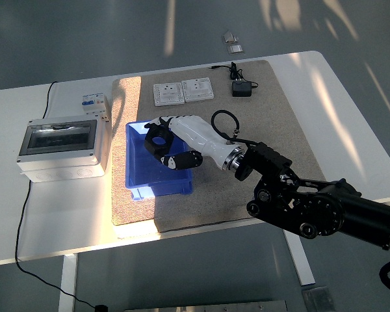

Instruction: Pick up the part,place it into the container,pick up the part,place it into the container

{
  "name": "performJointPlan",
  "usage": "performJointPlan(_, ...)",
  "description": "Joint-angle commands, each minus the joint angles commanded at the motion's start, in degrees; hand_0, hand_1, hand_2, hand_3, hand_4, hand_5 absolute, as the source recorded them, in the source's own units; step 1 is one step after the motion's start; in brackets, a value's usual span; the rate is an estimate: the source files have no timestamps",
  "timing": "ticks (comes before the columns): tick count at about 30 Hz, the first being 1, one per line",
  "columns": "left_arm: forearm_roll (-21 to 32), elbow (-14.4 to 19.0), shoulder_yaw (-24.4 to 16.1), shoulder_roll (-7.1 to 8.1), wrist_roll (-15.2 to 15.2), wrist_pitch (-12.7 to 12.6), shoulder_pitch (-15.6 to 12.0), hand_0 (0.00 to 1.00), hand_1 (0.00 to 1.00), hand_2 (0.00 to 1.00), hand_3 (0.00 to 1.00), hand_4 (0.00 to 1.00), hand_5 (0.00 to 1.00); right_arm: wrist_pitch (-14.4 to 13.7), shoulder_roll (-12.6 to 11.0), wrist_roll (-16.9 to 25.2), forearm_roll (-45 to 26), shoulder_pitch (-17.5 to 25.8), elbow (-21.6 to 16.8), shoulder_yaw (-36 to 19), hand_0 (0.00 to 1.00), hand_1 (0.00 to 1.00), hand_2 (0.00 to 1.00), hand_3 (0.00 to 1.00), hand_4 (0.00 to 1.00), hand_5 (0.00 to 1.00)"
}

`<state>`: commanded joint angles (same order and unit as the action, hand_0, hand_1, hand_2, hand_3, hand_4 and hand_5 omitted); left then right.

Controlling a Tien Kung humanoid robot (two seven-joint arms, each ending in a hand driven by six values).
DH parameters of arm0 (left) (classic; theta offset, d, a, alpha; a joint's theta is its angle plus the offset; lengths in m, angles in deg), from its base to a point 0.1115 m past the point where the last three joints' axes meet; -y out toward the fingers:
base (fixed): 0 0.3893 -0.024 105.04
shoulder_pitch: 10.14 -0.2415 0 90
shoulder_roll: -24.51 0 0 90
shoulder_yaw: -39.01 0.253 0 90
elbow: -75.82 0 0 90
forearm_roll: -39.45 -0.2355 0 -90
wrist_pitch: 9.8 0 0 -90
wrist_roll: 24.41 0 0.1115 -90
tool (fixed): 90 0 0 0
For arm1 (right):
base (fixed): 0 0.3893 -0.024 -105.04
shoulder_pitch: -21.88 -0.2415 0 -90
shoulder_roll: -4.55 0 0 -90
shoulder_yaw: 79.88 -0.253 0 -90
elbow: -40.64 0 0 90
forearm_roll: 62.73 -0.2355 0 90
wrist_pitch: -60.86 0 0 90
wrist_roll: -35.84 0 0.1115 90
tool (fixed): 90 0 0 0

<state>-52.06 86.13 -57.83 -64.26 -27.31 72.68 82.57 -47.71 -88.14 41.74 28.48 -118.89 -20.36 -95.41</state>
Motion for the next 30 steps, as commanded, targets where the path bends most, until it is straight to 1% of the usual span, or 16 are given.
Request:
performJointPlan(1,0.26,0.0,0.15,-0.04,0.06,-0.01,-0.04,0.678,0.667,0.665,0.745,0.814,0.865,0.53,0.38,-0.09,0.28,-0.6,-0.11,0.69,0.852,0.754,0.747,0.716,0.229,0.002)
performJointPlan(3,0.43,0.0,0.26,-0.09,0.13,0.01,-0.16,0.678,0.667,0.665,0.745,0.814,0.865,1.56,1.19,-0.44,1.03,-1.63,-0.33,1.76,0.852,0.754,0.747,0.716,0.229,0.002)
performJointPlan(6,0.26,0.0,0.39,-0.07,0.12,0.11,-0.3,0.678,0.667,0.665,0.745,0.814,0.865,2.27,1.75,-0.7,1.53,-2.02,-0.39,2.09,0.852,0.754,0.747,0.716,0.229,0.002)
performJointPlan(7,0.31,0.0,0.49,-0.05,0.1,0.13,-0.37,0.678,0.667,0.671,0.746,0.814,0.875,2.5,1.83,-0.77,1.47,-1.93,-0.35,2.13,0.875,0.799,0.821,0.752,0.201,0.157)
performJointPlan(12,0.06,0.0,0.64,0.2,-0.11,0.26,-0.46,0.678,0.667,0.671,0.746,0.814,0.875,4.3,2.27,-1.26,0.45,-2.01,-0.15,3.04,0.875,0.799,0.821,0.752,0.201,0.157)
performJointPlan(13,0.03,0.0,0.71,0.28,-0.12,0.29,-0.44,0.678,0.667,0.671,0.745,0.812,0.879,4.48,2.35,-1.27,0.28,-2.11,-0.13,3.26,0.917,0.852,0.899,0.893,0.27,0.165)
performJointPlan(16,0.3,0.0,0.94,0.46,-0.03,0.24,-0.42,0.678,0.667,0.671,0.745,0.812,0.879,4.64,2.61,-1.42,0.23,-2.24,0.01,3.53,0.917,0.852,0.899,0.893,0.27,0.165)
performJointPlan(18,0.39,0.0,1.0,0.57,0.07,0.19,-0.35,0.678,0.667,0.671,0.745,0.812,0.879,4.86,2.69,-2.25,0.61,-2.19,0.26,3.4,0.917,0.852,0.899,0.893,0.27,0.165)
performJointPlan(19,0.37,0.0,0.98,0.61,0.1,0.17,-0.31,0.678,0.667,0.671,0.743,0.812,0.874,4.99,2.69,-2.82,0.91,-2.11,0.47,3.26,0.998,0.946,0.998,0.998,0.511,0.223)
performJointPlan(24,0.35,0.0,0.92,0.76,0.18,0.07,-0.18,0.678,0.667,0.671,0.743,0.812,0.874,4.73,2.69,-5.91,2.67,-1.44,2.36,2.65,0.998,0.946,0.998,0.998,0.511,0.223)
performJointPlan(25,0.27,0.0,0.85,0.79,0.2,0.05,-0.16,0.678,0.667,0.67,0.744,0.811,0.88,4.61,2.69,-6.42,3.02,-1.3,2.9,2.57,0.998,0.989,0.998,0.998,0.551,0.242)
performJointPlan(26,0.13,0.0,0.71,0.81,0.24,0.05,-0.15,0.678,0.667,0.67,0.744,0.811,0.88,4.58,2.69,-7.03,3.52,-1.13,3.54,2.52,0.998,0.989,0.998,0.998,0.551,0.242)
performJointPlan(29,-0.1,0.0,0.42,0.84,0.38,0.05,-0.15,0.678,0.667,0.67,0.744,0.811,0.88,4.26,2.69,-7.73,4.02,-0.74,4.52,2.51,0.998,0.989,0.998,0.998,0.551,0.242)
performJointPlan(30,-0.21,0.0,0.31,0.85,0.42,0.04,-0.17,0.678,0.667,0.67,0.744,0.811,0.88,3.74,2.69,-7.73,4.22,-0.57,4.64,2.3,0.998,0.989,0.998,0.998,0.551,0.242)
